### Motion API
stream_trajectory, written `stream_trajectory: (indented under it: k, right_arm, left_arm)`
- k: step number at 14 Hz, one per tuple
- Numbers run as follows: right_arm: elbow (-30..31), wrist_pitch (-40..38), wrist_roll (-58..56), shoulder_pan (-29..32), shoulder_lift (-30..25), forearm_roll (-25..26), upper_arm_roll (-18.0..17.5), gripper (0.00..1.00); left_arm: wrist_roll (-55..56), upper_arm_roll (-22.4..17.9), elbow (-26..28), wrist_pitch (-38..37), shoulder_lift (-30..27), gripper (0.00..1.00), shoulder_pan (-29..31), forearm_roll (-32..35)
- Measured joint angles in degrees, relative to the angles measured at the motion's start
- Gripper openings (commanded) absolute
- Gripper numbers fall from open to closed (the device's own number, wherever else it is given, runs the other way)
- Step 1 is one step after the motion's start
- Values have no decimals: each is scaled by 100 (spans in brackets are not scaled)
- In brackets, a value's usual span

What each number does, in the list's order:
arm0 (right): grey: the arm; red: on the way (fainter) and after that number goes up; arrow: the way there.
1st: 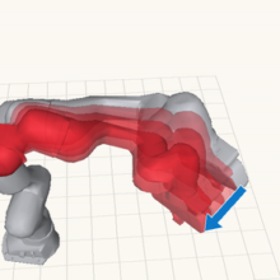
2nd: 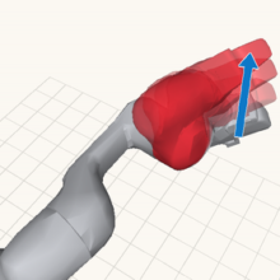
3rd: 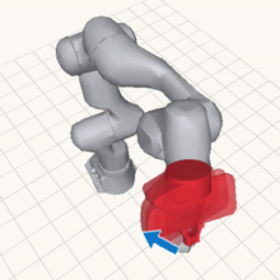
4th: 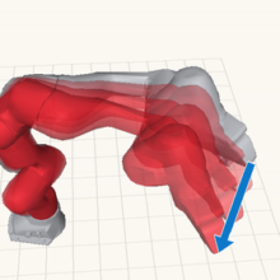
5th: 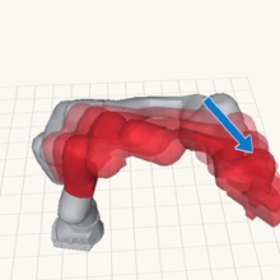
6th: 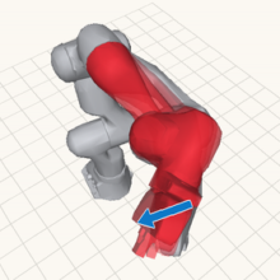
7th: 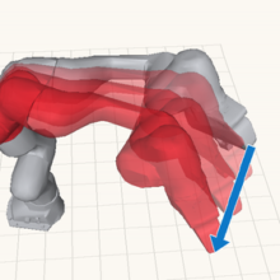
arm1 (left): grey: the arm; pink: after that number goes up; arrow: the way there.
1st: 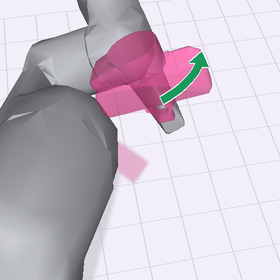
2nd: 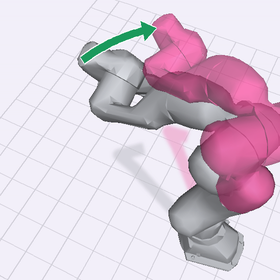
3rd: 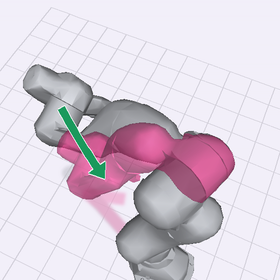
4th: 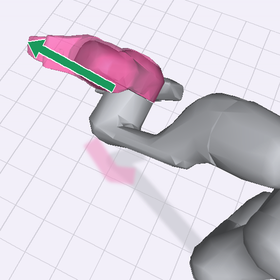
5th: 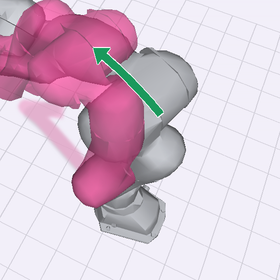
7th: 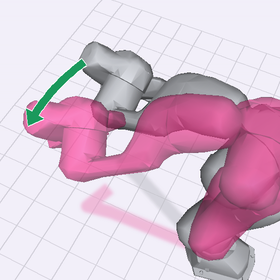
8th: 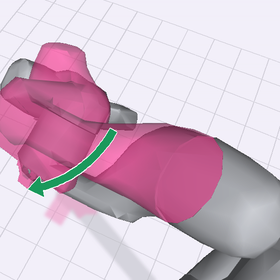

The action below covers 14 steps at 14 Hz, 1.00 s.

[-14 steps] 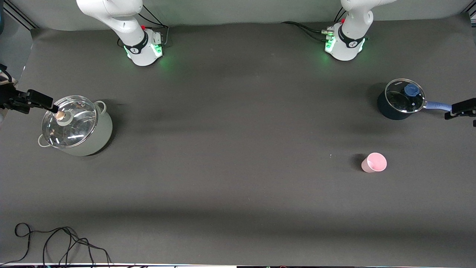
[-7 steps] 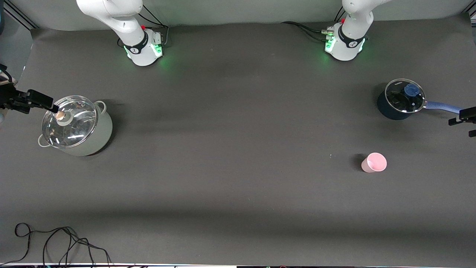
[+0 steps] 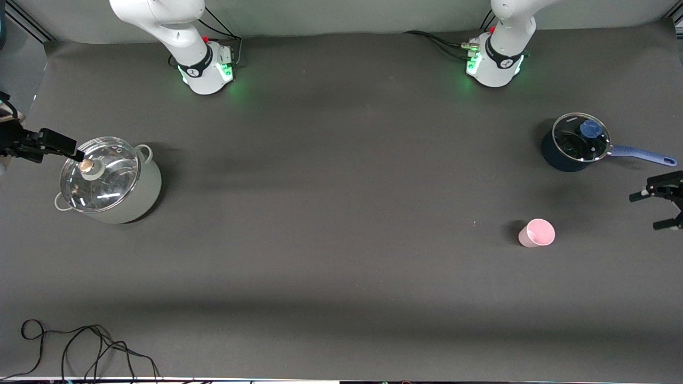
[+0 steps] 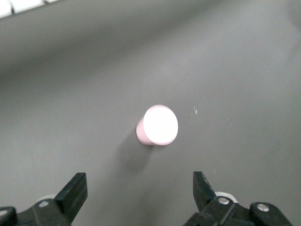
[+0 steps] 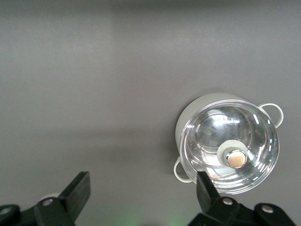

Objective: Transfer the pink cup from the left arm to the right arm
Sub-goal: 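Lower the left gripper from the saucepan toward the pink cup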

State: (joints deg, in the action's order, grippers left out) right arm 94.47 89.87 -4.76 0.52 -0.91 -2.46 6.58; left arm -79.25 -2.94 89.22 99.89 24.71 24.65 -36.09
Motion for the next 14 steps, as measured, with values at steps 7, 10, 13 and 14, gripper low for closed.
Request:
stream_trajectory:
  k: [7, 10, 13, 14]
  right_arm:
    - [1, 0, 0, 5, 1, 0, 5, 100]
    - [1, 0, 0, 5, 1, 0, 6, 100]
    - [1, -1, 0, 5, 1, 0, 6, 100]
    - [1, -1, 0, 5, 1, 0, 6, 100]
  left_arm:
    - [-1833, -7, -79, -39, 716, 100, 241, -1193]
    - [-2639, -6, -72, -241, 1009, 100, 418, -1353]
    - [-3516, -3, -27, -310, 1365, 100, 557, -1446]
    - [-3881, -4, 30, -316, 1468, 100, 615, -1550]
